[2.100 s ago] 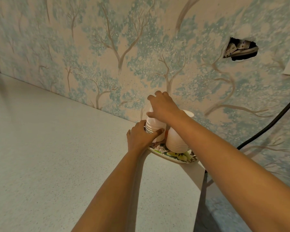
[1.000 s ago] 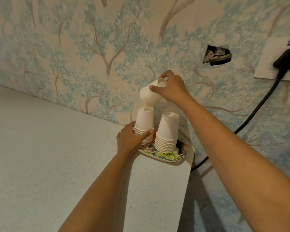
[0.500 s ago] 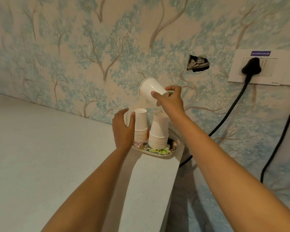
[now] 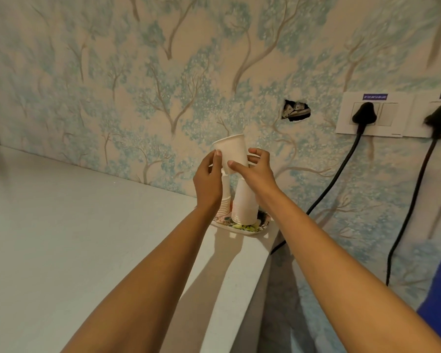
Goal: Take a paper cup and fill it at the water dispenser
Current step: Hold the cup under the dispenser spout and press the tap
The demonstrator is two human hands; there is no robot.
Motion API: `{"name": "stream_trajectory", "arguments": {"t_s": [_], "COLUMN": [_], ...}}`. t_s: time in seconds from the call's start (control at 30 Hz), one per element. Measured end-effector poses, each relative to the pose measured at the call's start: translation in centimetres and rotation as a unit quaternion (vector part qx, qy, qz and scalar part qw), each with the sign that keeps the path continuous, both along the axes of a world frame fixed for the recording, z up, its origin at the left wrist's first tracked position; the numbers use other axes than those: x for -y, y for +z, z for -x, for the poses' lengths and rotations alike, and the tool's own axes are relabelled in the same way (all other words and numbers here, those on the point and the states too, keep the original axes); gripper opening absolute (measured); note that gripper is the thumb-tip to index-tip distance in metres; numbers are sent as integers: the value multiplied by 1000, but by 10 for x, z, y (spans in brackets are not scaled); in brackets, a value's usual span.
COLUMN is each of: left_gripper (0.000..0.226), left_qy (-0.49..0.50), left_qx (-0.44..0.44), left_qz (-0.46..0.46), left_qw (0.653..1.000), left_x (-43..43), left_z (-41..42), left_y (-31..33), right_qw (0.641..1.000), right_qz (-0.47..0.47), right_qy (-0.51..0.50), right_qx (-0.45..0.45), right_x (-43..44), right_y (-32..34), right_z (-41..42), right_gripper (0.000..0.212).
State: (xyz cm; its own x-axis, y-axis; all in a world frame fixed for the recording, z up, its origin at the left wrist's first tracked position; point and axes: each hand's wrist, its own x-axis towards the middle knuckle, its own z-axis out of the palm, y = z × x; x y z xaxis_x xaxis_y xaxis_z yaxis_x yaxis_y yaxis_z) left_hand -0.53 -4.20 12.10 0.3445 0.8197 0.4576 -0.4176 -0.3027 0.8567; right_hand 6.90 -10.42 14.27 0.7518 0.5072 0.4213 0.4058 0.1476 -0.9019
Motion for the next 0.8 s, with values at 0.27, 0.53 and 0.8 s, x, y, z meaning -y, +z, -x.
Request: {"name": "stream_trajectory", "arguments": {"t_s": [0.27, 0.53, 0.8], "left_gripper": [47, 58, 66], "left_qy": [4, -1, -61], "left_qx": [-36, -53, -62], "left_qz": [-71, -89, -92], "left_qw": [997, 995, 992], "left_x": [21, 53, 100], "left_z": [16, 41, 99], "left_y": [-6, -15, -28], "right_qw": [998, 997, 994], "right_qz": [49, 65, 93], "right_qy": [21, 1, -29], "right_qx": [33, 46, 43], "right_x": [19, 58, 113], "right_y": [-9, -19, -33], "right_z": [10, 38, 101], "right_gripper": [68, 71, 67]}}
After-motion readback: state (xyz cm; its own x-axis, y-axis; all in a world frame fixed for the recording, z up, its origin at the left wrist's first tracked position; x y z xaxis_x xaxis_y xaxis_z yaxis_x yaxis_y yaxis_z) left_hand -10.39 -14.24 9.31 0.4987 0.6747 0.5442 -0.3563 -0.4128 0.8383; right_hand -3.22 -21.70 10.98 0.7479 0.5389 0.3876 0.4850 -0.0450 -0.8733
